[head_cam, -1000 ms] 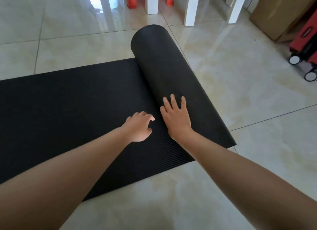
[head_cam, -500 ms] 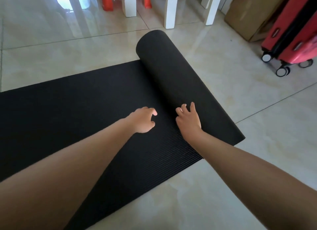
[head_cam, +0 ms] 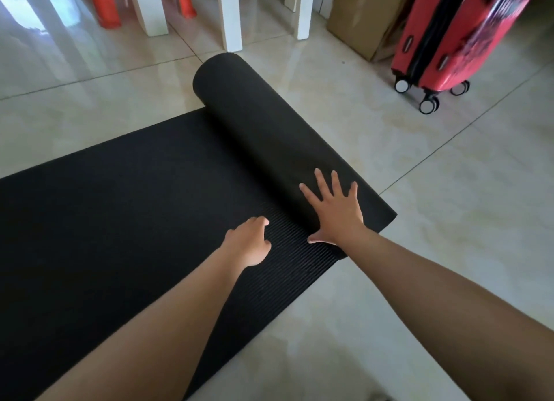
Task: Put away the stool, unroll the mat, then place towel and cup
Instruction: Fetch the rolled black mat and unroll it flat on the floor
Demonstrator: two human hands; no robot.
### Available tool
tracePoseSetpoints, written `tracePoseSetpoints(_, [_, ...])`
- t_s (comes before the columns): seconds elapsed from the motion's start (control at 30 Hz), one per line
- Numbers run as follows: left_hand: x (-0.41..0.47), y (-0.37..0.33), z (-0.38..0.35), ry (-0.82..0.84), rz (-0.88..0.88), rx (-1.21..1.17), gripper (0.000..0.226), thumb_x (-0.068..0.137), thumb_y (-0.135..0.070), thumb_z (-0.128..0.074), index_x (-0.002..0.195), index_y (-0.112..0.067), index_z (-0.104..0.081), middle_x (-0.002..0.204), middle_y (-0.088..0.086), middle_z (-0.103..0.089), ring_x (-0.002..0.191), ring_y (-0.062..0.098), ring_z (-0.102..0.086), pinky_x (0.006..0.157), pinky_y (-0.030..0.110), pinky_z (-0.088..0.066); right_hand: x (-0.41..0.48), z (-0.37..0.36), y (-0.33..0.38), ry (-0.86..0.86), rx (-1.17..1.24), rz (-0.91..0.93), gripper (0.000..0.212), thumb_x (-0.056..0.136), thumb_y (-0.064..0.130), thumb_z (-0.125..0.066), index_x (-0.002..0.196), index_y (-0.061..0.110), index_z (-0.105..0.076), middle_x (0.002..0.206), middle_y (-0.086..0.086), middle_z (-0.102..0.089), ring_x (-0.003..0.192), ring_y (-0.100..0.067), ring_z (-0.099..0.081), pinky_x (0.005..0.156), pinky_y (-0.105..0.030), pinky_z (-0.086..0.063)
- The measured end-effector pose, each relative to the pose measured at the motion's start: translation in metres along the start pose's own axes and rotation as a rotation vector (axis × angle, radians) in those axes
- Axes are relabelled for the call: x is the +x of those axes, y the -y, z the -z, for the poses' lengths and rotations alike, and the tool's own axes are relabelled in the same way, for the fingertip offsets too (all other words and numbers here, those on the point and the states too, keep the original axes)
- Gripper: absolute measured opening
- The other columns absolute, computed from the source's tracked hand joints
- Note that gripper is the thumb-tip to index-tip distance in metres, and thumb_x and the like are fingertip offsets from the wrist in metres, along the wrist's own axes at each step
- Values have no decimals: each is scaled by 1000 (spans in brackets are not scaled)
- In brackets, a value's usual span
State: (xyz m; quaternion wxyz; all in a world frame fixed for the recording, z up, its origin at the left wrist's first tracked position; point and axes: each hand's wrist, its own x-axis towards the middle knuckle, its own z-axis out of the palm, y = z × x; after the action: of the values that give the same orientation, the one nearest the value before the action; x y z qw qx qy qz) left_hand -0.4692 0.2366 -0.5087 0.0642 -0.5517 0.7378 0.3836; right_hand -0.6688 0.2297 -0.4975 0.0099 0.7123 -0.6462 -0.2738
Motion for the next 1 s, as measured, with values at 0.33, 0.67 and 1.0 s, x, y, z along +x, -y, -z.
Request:
tracePoseSetpoints(0.33, [0,21,-65,39,156,157,90,86,-45,-62,153,-21,-6,162,7,-3,149,25,-12,116,48,-23,60,-16,-47,-9,-9,-110,111,83,12,-68,150,27,19,157,-16,27,144,-49,10,111,-69,-13])
tracePoseSetpoints(0.67, [45,-37,-129,-58,-1,237,96,81,-69,-48,150,-37,12,160,-4,21,147,28,20,118,58,2,96,-62,-108,46,23,-216,114,80,40,-72,150,19,15,156,-19,26,144,-50,9,107,-73,-17])
tracePoseSetpoints(1.0, [139,-79,-103,-82,130,310,89,83,-72,-42,149,-44,11,160,0,24,145,38,20,109,71,-6,120,-96,-176,67,172,-253,129,75,5,-75,143,36,31,155,-12,32,144,-50,2,104,-71,-29])
